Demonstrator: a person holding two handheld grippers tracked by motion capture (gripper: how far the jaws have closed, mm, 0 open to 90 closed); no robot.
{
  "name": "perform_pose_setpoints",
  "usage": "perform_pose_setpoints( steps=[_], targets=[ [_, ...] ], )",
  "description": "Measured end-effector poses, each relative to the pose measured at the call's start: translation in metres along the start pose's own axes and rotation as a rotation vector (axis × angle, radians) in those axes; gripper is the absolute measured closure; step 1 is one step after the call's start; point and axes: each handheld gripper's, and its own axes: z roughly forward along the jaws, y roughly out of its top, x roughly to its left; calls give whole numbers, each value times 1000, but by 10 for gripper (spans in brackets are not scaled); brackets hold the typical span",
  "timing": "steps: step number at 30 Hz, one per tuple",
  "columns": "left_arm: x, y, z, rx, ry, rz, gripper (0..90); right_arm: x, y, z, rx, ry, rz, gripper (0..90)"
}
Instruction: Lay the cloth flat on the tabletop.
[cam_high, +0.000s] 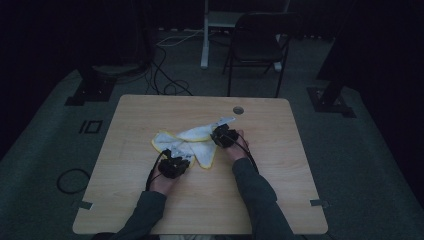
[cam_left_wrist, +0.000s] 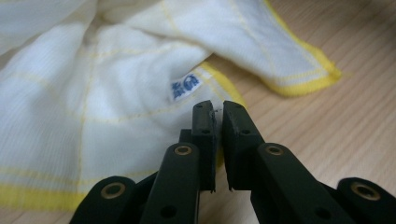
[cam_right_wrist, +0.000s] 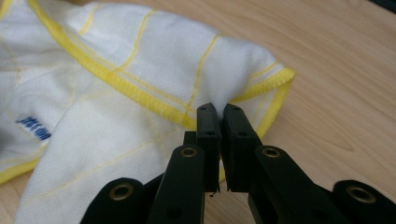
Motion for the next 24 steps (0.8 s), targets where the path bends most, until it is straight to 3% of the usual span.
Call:
perform_pose_setpoints(
  steps=[11, 14, 17, 24],
  targets=[
    [25, -24, -30, 38, 45, 13, 848, -12, 9, -21, -48, -46, 14, 870],
    [35, -29, -37, 52, 55, 8, 847, -15, 11, -26, -55, -56, 11, 870],
    [48, -36, -46, 58, 67, -21, 848, -18, 10, -28, -49, -65, 20, 870],
    [62, -42, -55, 73, 93, -36, 847, -24, 6, -30, -39, -81, 34, 870]
  ],
)
